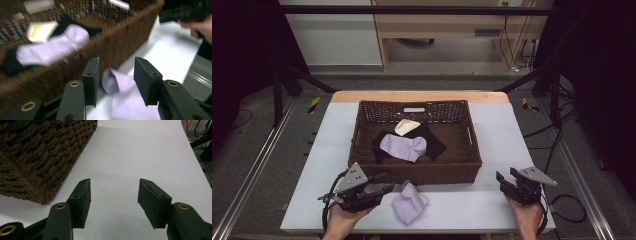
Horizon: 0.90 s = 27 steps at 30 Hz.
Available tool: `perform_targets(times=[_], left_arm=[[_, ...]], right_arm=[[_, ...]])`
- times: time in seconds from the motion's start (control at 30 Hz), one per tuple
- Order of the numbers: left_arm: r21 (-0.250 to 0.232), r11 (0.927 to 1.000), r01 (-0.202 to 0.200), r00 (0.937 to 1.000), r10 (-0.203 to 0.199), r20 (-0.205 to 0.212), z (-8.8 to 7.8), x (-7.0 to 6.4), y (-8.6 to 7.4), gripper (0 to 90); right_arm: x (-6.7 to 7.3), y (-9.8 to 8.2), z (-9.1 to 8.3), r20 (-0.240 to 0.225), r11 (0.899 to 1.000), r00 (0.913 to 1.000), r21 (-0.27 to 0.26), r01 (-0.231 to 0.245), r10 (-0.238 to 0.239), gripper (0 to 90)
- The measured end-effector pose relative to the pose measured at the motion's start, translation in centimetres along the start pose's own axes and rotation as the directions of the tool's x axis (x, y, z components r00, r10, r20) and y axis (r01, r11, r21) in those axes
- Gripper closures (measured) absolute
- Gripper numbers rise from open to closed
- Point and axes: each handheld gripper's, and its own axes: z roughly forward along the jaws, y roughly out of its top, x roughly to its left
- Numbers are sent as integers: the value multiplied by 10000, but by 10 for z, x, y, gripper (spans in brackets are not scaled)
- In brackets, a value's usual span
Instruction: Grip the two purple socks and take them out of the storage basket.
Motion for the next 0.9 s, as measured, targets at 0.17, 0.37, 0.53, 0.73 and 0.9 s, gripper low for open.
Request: perform_targets(times=[0.17,0.37,0.53,0.73,0.9], left_arm=[[-312,9993,-210,9975,188,-681,-3,15,33,552],[-295,9996,-43,9905,2,-1374,10,43,68,541],[-197,9998,2,9759,-45,-2183,31,69,93,534],[-68,9999,113,9573,-128,-2888,58,92,104,530],[327,9980,542,9529,-419,-3004,84,107,99,538]], right_arm=[[0,2,-1,-51,9999,10000,-67,-76,76,466],[-1,4,-2,-12,9999,10000,-157,-65,64,486],[-1,4,-1,-8,9998,10000,-163,-76,76,487],[-1,5,0,-9,9999,10000,-141,-32,32,489],[0,5,1,-11,9999,10000,-120,17,-17,490]])
